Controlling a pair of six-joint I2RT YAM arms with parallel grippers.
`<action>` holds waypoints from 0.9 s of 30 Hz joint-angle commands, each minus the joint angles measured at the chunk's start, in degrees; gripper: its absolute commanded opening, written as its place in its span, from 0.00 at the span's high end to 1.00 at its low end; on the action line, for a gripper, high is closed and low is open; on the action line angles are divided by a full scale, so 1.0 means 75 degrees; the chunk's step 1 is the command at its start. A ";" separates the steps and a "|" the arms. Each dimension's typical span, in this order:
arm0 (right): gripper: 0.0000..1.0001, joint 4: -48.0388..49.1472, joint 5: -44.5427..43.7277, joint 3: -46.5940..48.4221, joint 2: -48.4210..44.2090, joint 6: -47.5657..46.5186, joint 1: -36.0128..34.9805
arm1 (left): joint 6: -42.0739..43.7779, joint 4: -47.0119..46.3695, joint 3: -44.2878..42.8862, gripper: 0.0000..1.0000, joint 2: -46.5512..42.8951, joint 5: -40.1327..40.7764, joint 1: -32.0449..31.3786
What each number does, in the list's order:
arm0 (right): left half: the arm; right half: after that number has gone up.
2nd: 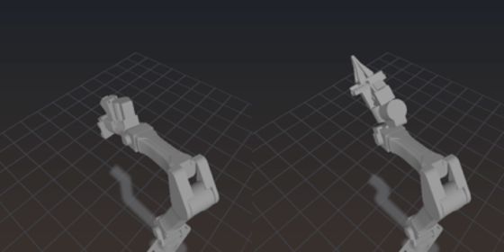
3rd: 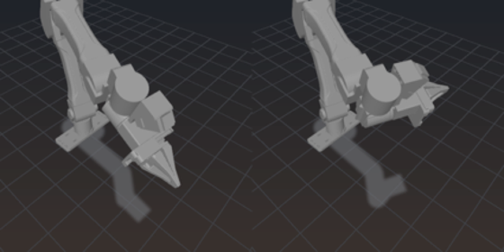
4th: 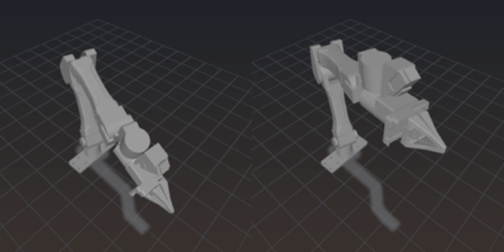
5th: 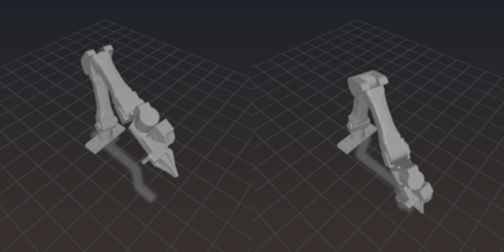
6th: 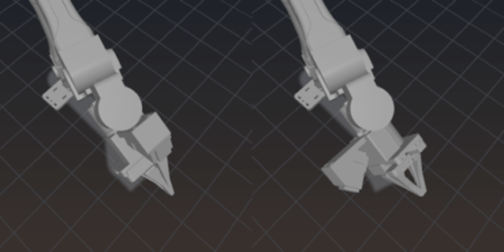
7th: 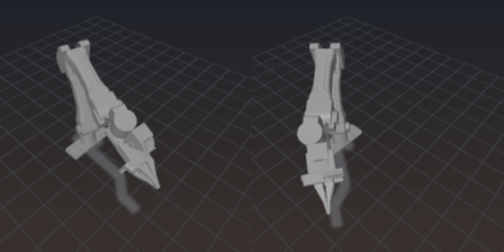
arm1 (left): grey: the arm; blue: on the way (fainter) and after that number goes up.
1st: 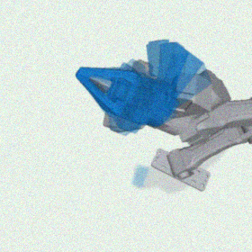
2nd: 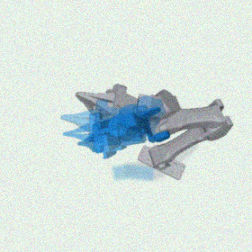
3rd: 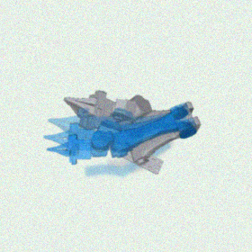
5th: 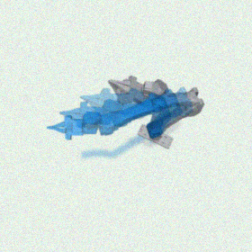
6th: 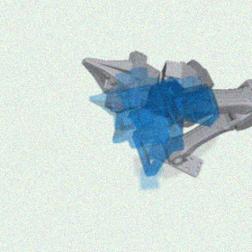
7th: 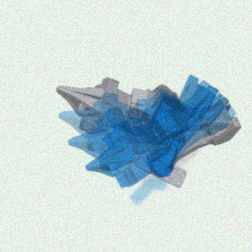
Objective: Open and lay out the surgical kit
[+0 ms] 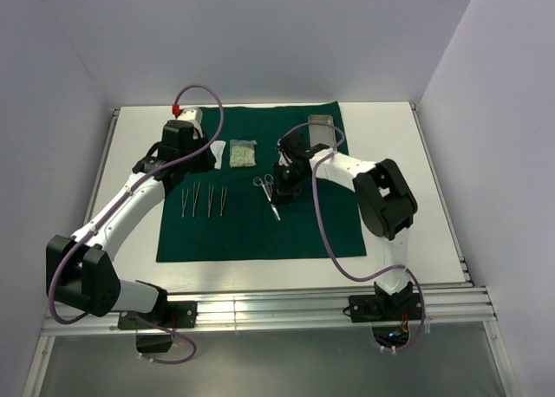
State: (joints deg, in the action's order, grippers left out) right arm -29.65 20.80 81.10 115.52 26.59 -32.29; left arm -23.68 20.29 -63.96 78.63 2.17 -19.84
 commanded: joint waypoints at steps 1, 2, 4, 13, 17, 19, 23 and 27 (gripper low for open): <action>0.93 0.0495 0.0636 -0.0126 -0.0708 0.0216 0.0321 | -0.0077 -0.0057 -0.0050 0.72 -0.0008 -0.0149 0.0031; 0.94 0.0543 0.0695 -0.0195 -0.0754 0.0263 0.0414 | -0.0088 -0.0057 -0.0050 0.72 0.0004 -0.0161 0.0031; 0.95 0.0706 0.0976 -0.0278 -0.0918 0.0392 0.0508 | -0.0100 -0.0057 -0.0073 0.72 0.0039 -0.0184 0.0031; 0.99 0.1317 0.1656 -0.0665 -0.1399 0.0580 0.0720 | 0.0414 -0.0245 -0.0038 0.76 0.0320 -0.1225 0.0031; 1.00 0.1480 0.1832 -0.0863 -0.1645 0.0603 0.0743 | 0.0929 -0.0596 0.0126 0.77 0.0414 -0.2817 0.0090; 1.00 0.1539 0.1879 -0.0922 -0.1727 0.0627 0.0755 | 0.1071 -0.0748 0.0149 0.76 0.0543 -0.3954 0.0148; 1.00 0.1563 0.1985 -0.1109 -0.1926 0.0662 0.0755 | 0.1118 -0.1310 0.0337 0.72 0.0765 -0.5491 0.0277; 1.00 0.1551 0.2078 -0.1286 -0.2149 0.0662 0.0778 | 0.0954 -0.1815 0.0513 0.71 0.1280 -0.6008 0.0278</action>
State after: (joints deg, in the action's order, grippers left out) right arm -20.27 34.22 72.38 103.66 31.29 -26.94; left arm -17.39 12.25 -60.97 85.95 -34.02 -18.02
